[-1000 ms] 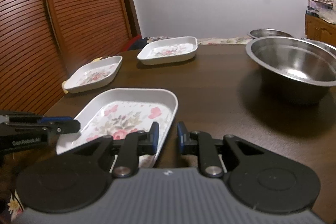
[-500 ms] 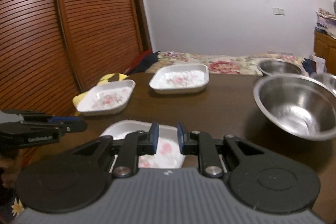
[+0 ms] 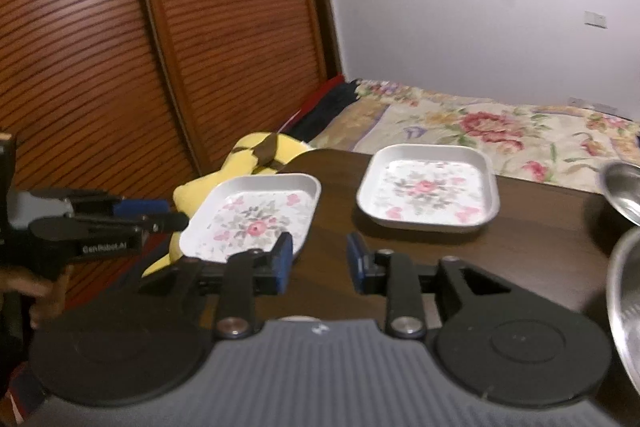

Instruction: Organize plates and bowls

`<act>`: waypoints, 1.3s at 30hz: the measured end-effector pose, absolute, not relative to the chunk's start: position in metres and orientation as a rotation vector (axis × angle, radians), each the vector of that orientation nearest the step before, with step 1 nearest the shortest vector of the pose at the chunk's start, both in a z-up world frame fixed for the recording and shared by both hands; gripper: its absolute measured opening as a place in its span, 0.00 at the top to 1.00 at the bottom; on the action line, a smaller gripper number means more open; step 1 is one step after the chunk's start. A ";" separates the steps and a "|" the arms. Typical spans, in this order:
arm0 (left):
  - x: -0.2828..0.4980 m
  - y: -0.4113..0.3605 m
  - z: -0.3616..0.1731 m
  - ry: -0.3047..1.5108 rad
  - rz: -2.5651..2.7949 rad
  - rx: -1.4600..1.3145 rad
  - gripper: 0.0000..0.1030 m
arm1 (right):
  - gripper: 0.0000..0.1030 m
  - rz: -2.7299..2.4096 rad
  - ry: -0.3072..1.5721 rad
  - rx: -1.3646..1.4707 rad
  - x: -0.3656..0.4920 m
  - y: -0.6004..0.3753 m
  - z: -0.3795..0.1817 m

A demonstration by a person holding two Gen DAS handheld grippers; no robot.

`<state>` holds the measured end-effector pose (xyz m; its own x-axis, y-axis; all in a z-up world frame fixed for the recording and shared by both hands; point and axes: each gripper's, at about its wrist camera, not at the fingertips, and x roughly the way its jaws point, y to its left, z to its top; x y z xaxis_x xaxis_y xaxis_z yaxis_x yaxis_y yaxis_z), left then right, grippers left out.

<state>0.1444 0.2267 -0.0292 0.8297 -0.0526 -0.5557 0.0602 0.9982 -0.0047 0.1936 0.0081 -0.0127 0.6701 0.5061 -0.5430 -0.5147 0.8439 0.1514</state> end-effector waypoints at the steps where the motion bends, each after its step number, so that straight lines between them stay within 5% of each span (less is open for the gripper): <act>1: 0.148 0.232 -0.030 0.593 -0.058 0.002 0.66 | 0.70 0.582 0.617 -0.022 0.200 0.013 -0.013; 23: 0.193 0.272 -0.067 0.683 -0.060 -0.090 0.72 | 0.70 0.611 0.830 -0.094 0.280 0.066 -0.055; 28: 0.194 0.272 -0.072 0.689 -0.065 -0.103 0.80 | 0.76 0.620 0.838 -0.099 0.285 0.068 -0.058; 31: 0.192 0.270 -0.074 0.690 -0.081 -0.116 0.85 | 0.89 0.633 0.841 -0.107 0.283 0.070 -0.059; 39: 0.191 0.266 -0.074 0.691 -0.063 -0.106 0.87 | 0.89 0.648 0.843 -0.114 0.283 0.072 -0.058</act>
